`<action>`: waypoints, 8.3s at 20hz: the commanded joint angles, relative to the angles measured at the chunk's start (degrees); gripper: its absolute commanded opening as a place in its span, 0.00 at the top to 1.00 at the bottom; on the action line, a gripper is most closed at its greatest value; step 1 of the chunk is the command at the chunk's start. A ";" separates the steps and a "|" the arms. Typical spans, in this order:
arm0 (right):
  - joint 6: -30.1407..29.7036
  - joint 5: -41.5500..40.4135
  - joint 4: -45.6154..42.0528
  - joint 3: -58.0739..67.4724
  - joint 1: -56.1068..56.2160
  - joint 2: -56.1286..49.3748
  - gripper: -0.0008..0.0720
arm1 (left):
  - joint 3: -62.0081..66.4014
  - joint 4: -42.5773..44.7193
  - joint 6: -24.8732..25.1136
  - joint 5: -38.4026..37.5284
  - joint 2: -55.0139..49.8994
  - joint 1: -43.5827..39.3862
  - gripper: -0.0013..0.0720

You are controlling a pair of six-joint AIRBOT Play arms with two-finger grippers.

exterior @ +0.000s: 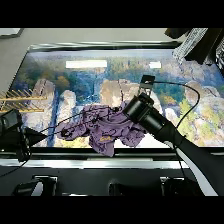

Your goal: Fold the clothes and pants, and hang the long-sleeved shirts on hangers.

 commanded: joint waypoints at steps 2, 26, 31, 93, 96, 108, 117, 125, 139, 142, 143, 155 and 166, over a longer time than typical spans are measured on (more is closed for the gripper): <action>2.99 -0.11 0.22 0.07 0.02 -0.04 0.95 | 2.40 0.00 -0.04 1.01 0.96 -0.04 0.96; 1.05 1.31 -4.59 0.07 -5.27 0.50 0.95 | -5.09 -10.36 -0.11 4.96 1.25 0.07 0.96; 1.18 -3.45 0.20 0.07 -7.06 0.50 0.95 | -5.09 -12.33 -1.03 4.98 0.85 0.04 0.96; 11.06 -6.05 -3.45 0.07 -7.13 -1.46 0.95 | -1.53 -9.81 -5.70 1.31 2.32 -3.30 0.96; 10.99 -6.16 -3.17 0.07 -7.06 -1.44 0.95 | -1.60 -9.81 -5.66 1.70 1.60 -3.30 0.96; 8.39 -6.69 -2.12 0.20 -7.06 -0.50 0.95 | -2.38 -9.79 -4.59 5.60 -2.95 -6.14 0.96; -2.08 -10.43 5.03 3.02 -7.06 4.87 0.95 | -2.64 -9.86 -4.66 12.90 -6.27 -14.62 0.95; -12.59 -2.54 8.81 17.11 -7.06 4.85 0.95 | -2.64 -10.67 -5.22 18.03 -7.72 -20.00 0.96; -17.22 2.62 14.53 23.67 -7.06 2.95 0.95 | -2.64 -14.56 -2.86 27.43 -14.82 -27.91 0.95; -17.25 2.71 13.53 23.67 -7.06 2.95 0.95 | -2.64 -14.62 -2.86 32.48 -17.97 -30.75 0.96; -17.38 2.71 13.51 23.67 -7.06 2.95 0.95 | -2.64 -14.62 -2.86 33.03 -18.82 -31.45 0.96; -22.01 8.61 7.63 23.67 -7.06 4.46 0.95 | -2.60 -22.77 -3.13 34.56 -20.39 -31.04 0.96; -28.65 4.02 2.95 23.26 -7.06 6.12 0.95 | -2.64 -25.99 -4.22 34.34 -20.52 -30.88 0.96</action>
